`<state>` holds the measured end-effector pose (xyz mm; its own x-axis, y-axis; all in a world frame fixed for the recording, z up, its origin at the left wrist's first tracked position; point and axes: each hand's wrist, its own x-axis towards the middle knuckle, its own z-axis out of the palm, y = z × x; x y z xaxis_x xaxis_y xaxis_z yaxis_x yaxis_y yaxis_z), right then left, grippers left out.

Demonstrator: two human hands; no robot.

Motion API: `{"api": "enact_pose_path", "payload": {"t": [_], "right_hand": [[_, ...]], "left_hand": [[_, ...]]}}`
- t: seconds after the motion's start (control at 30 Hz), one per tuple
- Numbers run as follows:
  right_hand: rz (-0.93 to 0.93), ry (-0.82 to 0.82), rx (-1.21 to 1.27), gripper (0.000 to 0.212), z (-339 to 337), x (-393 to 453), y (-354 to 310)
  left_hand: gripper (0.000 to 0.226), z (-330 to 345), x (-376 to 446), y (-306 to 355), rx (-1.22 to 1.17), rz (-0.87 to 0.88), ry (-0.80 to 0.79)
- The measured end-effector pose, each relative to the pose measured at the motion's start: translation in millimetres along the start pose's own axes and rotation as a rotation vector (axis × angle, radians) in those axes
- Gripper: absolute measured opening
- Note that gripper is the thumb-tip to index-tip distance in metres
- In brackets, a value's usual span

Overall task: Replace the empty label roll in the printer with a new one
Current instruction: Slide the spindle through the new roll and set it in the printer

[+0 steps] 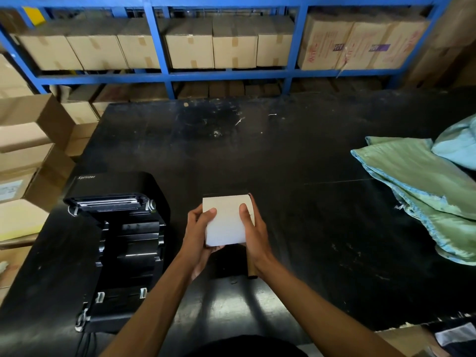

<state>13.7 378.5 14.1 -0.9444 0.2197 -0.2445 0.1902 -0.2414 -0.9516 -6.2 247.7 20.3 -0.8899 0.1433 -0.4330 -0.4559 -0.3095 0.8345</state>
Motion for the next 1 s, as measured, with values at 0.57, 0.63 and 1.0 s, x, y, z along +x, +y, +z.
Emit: {"api": "enact_pose_path", "payload": {"t": [0.57,0.63,1.0], "right_hand": [[0.124,0.277,0.15,0.043,-50,8,33],[0.141,0.294,0.145,0.049,-57,8,37],[0.164,0.301,0.13,0.055,-75,6,49]], "left_hand": [[0.052,-18,28,-47,0.59,-0.114,0.26],[0.043,-19,29,-68,0.883,-0.115,0.285],[0.054,-1,30,-117,1.221,-0.189,0.277]]}}
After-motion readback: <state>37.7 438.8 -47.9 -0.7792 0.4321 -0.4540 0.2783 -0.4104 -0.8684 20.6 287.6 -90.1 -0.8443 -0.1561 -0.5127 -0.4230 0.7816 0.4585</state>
